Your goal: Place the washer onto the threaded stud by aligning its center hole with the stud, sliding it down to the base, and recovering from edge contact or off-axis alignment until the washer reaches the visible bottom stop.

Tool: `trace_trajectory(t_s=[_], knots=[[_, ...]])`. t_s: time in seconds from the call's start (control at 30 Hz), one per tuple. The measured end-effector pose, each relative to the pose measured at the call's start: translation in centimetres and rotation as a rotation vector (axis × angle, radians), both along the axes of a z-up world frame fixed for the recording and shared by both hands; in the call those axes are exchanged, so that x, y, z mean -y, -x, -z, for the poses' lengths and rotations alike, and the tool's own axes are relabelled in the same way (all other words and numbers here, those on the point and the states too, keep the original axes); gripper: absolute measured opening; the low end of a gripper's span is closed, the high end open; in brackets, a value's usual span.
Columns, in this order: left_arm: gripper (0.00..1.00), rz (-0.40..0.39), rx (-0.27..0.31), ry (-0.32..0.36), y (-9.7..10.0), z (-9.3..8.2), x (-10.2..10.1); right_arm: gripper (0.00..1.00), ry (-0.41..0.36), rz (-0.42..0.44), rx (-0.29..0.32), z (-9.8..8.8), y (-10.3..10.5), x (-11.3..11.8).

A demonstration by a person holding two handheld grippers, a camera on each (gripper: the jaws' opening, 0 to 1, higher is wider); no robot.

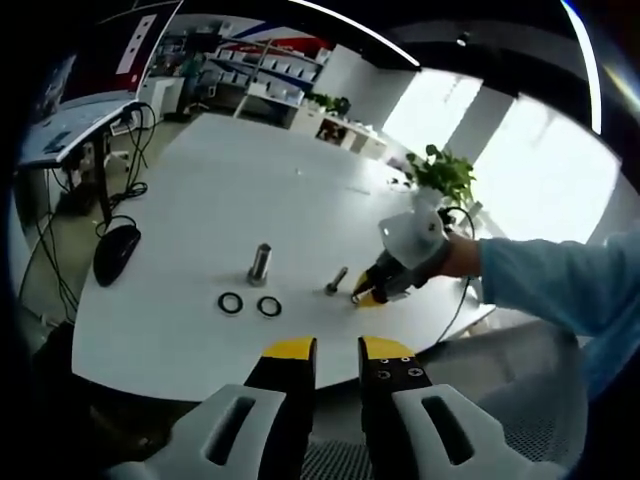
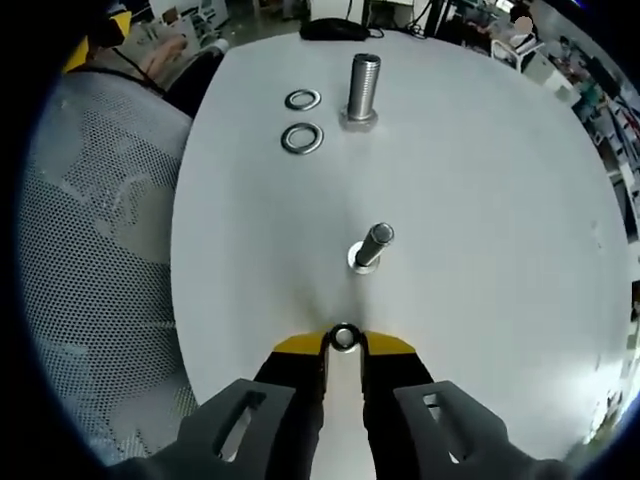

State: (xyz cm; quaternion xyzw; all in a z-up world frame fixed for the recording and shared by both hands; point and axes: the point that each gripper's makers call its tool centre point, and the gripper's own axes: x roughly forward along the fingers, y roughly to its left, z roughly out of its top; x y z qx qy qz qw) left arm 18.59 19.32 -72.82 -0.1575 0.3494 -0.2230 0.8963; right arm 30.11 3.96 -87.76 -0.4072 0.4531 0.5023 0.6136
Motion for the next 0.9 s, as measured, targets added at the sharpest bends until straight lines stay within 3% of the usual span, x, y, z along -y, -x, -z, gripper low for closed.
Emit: trace_trajectory(t_s=[0.67, 0.9], knots=[[0.14, 0.013, -0.009, -0.003, 0.21, 0.14, 0.22, 0.14, -0.052, 0.104, 0.018, 0.02, -0.09, 0.16], [0.14, 0.017, -0.011, -0.002, 0.22, 0.16, 0.32, 0.14, -0.014, 0.117, 0.029, 0.08, 0.01, 0.10]])
